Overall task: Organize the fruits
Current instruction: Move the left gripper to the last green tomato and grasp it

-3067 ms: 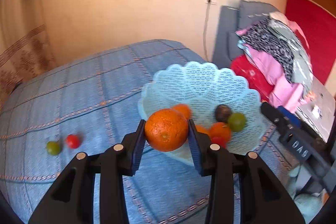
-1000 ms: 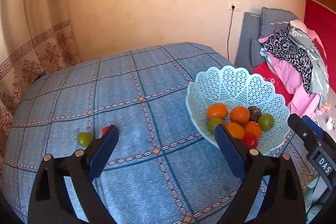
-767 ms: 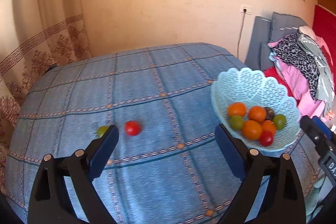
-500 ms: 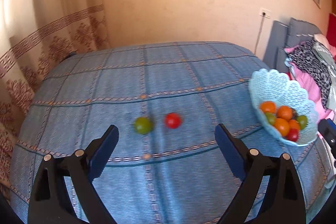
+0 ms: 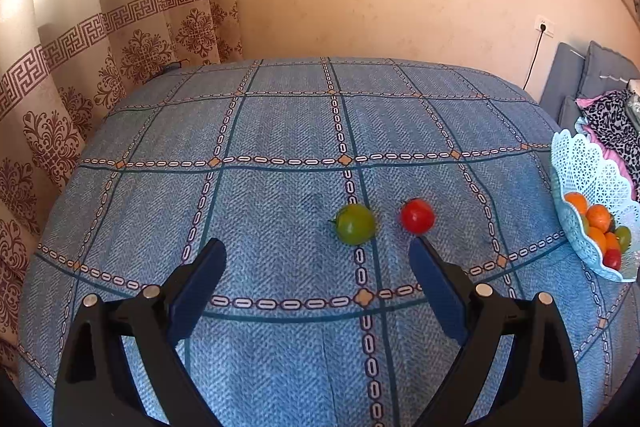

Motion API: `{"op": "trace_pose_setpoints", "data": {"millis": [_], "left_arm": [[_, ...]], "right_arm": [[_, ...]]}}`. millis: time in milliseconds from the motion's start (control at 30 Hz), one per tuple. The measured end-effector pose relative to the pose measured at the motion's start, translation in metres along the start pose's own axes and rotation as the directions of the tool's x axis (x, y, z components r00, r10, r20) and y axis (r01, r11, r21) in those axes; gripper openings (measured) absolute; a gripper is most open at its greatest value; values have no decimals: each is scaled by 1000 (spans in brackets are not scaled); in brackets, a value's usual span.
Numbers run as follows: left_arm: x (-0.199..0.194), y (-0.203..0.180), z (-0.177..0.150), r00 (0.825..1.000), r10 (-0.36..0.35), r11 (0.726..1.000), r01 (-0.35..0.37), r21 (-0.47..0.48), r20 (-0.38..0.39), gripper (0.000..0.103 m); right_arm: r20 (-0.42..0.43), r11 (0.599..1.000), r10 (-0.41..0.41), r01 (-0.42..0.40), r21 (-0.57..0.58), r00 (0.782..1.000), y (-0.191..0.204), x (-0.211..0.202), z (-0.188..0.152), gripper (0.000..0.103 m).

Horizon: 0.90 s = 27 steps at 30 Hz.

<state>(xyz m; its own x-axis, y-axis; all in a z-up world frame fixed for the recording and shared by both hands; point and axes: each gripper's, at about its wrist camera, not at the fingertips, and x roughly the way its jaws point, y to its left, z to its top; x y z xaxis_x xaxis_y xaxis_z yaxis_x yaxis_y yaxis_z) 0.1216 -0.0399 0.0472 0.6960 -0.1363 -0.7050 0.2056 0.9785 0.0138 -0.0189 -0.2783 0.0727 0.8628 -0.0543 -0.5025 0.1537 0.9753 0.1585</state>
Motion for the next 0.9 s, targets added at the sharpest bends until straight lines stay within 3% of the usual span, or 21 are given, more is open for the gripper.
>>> {"op": "trace_pose_setpoints", "data": {"millis": [133, 500, 600, 667, 767, 900], "left_arm": [[15, -3, 3, 1000, 3, 1000, -2, 20, -20, 91], [50, -13, 11, 998, -17, 999, 20, 47, -59, 70], [60, -15, 12, 997, -25, 999, 28, 44, -71, 58], [66, -16, 13, 996, -31, 999, 35, 41, -78, 44], [68, -16, 12, 995, -64, 997, 67, 40, -75, 34], [63, -11, 10, 996, -73, 997, 74, 16, -53, 31]], "right_arm": [[-20, 999, 20, -21, -32, 1000, 13, 5, -4, 79], [-65, 995, 44, -50, -82, 997, 31, 21, -12, 79], [-77, 994, 50, -57, -89, 996, 34, 25, -13, 79], [-88, 993, 56, -65, -95, 995, 37, 27, -14, 79], [-95, 991, 58, -69, -116, 994, 42, 31, -14, 79], [-121, 986, 80, -96, -137, 989, 49, 39, -13, 79]]}}
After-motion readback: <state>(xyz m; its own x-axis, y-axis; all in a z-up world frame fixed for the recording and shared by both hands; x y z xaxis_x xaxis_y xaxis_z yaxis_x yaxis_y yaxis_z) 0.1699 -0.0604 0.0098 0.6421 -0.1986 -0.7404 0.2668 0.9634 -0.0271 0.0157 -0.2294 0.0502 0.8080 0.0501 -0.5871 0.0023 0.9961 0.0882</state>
